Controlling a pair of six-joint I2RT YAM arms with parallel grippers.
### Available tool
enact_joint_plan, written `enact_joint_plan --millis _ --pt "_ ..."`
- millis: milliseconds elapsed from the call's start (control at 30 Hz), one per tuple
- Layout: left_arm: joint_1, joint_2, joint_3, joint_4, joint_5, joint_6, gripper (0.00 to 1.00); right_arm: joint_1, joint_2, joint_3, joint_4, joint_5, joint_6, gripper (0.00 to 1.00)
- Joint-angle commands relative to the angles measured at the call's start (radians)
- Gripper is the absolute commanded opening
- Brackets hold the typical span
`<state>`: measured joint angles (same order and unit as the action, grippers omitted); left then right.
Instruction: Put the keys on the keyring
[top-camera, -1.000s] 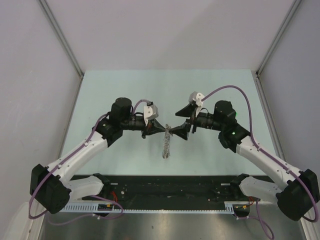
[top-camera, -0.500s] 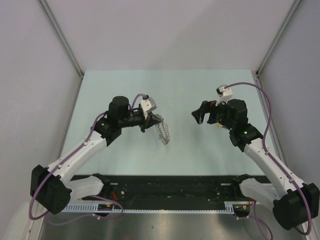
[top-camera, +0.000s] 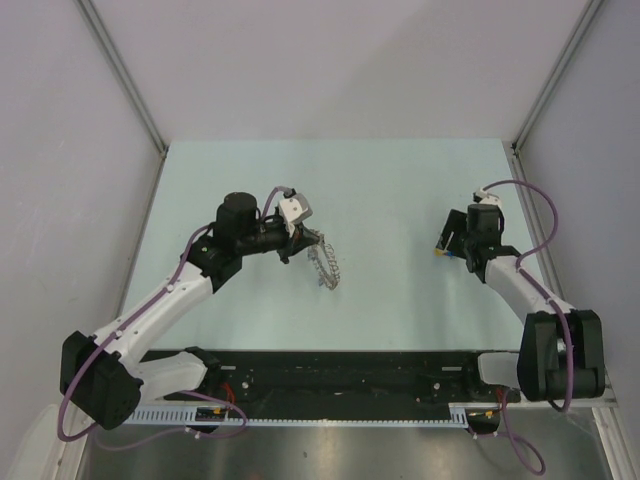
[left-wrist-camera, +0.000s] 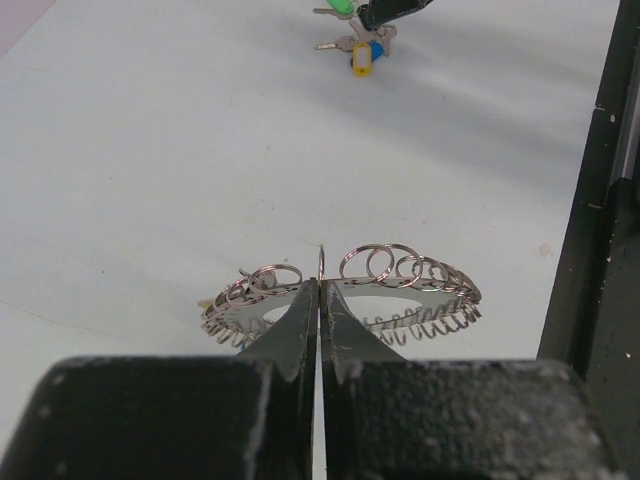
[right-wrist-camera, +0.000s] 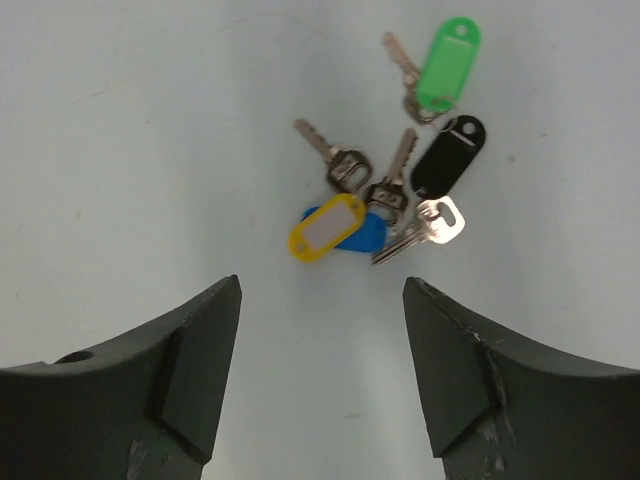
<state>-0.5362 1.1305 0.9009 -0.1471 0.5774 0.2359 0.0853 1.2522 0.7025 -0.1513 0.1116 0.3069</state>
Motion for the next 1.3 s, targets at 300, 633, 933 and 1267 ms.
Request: enact_joint_plan --millis 300,633,933,1267 --pt "0.008 -0.028 0.036 0.014 -0.007 0.009 0.00 -0.142 0.191 -0.003 0.254 -0.156 -0.043 0.52" --pt "0.007 -0.026 0.041 0.003 -0.002 0.011 0.00 -0.177 0.291 0.040 0.251 -0.242 -0.086 0.40" --pt "0.008 -0.020 0.041 0.001 -0.002 0.011 0.00 -0.179 0.335 0.043 0.292 -0.279 -0.123 0.31" --pt "0.008 -0.009 0.044 -0.006 -0.008 0.016 0.00 -0.179 0.375 0.045 0.332 -0.285 -0.135 0.19"
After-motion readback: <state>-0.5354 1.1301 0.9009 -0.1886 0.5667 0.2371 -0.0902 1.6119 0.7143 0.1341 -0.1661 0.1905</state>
